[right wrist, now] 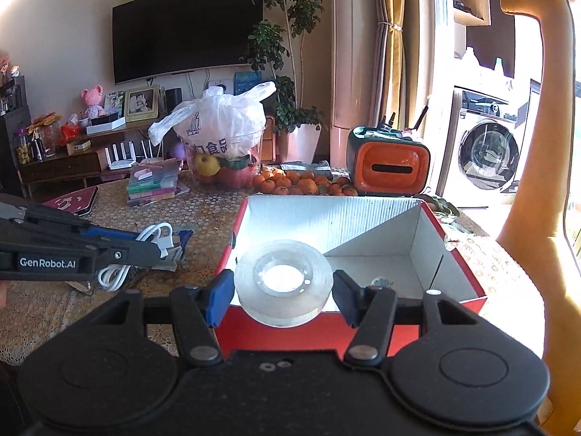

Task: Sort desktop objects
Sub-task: 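Carry the cable in the left tool while the right tool carries the tape roll over the shoebox, then lower the white cable into the shoebox with the left tool while the right tool lowers the tape roll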

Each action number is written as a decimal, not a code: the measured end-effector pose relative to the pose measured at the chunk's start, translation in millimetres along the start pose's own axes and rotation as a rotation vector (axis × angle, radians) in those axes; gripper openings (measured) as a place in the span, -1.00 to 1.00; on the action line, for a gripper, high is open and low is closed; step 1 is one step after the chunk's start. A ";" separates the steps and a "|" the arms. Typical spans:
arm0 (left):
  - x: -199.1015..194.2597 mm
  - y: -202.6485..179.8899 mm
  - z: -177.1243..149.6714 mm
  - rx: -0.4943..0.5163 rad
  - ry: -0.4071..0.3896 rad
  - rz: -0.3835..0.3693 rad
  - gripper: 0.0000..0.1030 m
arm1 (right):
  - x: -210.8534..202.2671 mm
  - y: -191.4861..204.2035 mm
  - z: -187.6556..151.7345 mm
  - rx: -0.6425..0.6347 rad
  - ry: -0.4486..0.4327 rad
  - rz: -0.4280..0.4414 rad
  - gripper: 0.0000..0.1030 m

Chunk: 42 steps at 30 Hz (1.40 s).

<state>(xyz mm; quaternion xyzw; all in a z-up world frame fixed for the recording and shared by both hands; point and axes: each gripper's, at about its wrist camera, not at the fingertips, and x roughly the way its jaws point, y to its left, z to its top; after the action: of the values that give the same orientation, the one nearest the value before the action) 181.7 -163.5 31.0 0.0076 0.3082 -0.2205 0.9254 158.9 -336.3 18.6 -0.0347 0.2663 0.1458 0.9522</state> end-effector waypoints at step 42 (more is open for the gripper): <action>231.5 -30.2 78.5 0.266 0.369 0.029 -0.73 | 157.5 -76.2 27.6 -0.177 0.372 -0.059 0.13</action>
<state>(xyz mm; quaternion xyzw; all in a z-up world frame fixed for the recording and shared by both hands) 378.8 -295.9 -34.6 0.1742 0.4404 -0.2407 0.8472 323.7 -364.2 -40.1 -0.1522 0.4227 0.1317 0.8836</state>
